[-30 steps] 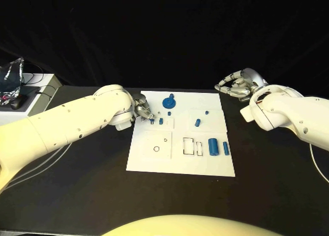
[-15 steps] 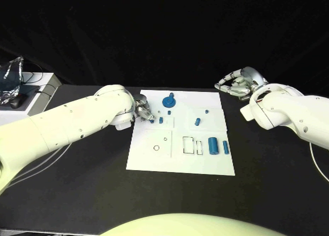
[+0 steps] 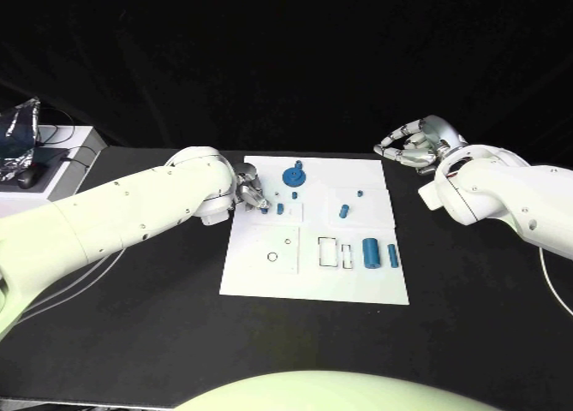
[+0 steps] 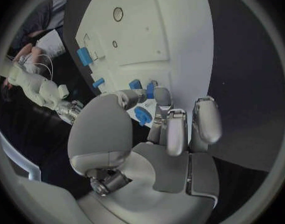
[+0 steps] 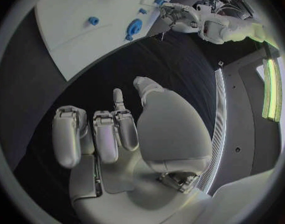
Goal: Assemble the parts on the task board
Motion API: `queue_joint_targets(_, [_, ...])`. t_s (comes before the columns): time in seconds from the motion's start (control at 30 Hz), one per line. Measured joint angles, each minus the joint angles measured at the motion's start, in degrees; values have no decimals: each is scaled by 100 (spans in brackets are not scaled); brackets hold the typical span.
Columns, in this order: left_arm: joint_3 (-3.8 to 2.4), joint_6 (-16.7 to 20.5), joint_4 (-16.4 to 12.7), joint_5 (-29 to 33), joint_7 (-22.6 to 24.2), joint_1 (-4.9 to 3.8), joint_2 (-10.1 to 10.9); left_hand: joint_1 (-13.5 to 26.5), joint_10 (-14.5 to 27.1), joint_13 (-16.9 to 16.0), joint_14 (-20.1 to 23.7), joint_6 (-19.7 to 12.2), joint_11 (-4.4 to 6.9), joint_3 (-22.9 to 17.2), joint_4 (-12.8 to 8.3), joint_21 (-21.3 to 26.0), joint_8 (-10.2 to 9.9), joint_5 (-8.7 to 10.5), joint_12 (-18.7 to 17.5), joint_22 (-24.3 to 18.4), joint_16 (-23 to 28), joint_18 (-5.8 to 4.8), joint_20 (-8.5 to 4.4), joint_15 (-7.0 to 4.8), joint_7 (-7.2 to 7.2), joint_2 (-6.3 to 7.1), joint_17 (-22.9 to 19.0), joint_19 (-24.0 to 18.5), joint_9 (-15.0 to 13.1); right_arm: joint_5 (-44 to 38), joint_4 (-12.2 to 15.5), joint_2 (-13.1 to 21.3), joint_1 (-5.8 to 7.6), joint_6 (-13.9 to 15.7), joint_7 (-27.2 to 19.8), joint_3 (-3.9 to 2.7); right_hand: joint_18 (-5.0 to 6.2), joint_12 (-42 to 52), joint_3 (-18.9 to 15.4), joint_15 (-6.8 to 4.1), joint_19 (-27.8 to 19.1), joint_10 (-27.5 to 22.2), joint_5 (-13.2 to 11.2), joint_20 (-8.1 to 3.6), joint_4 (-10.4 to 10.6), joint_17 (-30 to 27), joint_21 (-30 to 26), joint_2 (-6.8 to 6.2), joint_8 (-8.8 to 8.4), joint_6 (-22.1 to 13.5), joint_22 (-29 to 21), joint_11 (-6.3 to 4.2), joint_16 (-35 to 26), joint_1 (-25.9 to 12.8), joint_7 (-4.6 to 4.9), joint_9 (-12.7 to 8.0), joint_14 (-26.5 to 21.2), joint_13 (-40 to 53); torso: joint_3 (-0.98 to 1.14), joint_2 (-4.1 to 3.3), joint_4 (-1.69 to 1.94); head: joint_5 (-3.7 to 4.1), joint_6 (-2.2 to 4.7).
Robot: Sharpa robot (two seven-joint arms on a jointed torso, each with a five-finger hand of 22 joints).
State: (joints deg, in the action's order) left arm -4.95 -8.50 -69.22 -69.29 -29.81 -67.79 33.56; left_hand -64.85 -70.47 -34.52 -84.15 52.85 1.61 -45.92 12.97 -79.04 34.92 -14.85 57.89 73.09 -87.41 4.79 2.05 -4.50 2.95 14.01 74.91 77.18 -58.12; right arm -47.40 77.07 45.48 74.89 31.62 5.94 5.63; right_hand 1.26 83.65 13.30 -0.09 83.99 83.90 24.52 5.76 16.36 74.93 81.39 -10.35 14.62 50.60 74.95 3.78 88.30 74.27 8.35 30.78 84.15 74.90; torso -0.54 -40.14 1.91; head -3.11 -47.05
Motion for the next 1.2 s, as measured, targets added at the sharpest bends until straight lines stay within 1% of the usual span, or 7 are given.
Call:
queue_joint_targets(0.53, [20, -48, -16, -103, 44, -11, 16, 0, 0, 1, 0, 2, -1, 0, 0, 0, -1, 11, 0, -1, 0, 0, 0, 0, -2, 0, 0, 0, -1, -2, 7, 16, 0, -5, 0, 0, 0, 0, 0, -21, 0, 0, 0, 0, 0, 0, 0, 0, 0, 0, -1, 0, 0, 0, 0, 13, -21, 4, -3, 0, 4, 7, -32])
queue_joint_targets(0.6, [24, -50, -19, -110, 48, -13, 17, 0, 0, 1, 0, 2, -1, 0, 0, 0, -1, 16, 0, -1, 0, 1, 0, 0, -2, 0, 0, 0, -1, -2, 8, 17, 0, -6, 0, 0, 0, 0, 0, -21, 0, 0, 0, 0, 0, 0, 0, 0, 0, 0, -1, 0, 0, 0, 0, 13, -21, 4, -8, 0, 4, 7, -33])
queue_joint_targets(1.2, [41, -50, -34, -152, 79, -14, 28, 18, -9, 11, 0, 5, -10, 0, 0, 0, -2, -3, 0, -2, 0, 1, 0, 1, -5, 17, 0, 0, -3, -4, 11, 25, 0, -11, 0, 0, 0, 0, 0, -21, 0, 0, 0, 0, 0, -1, 0, 0, 0, 0, -2, 0, 0, 0, 0, 12, -21, 3, -8, -2, 6, 20, -53])
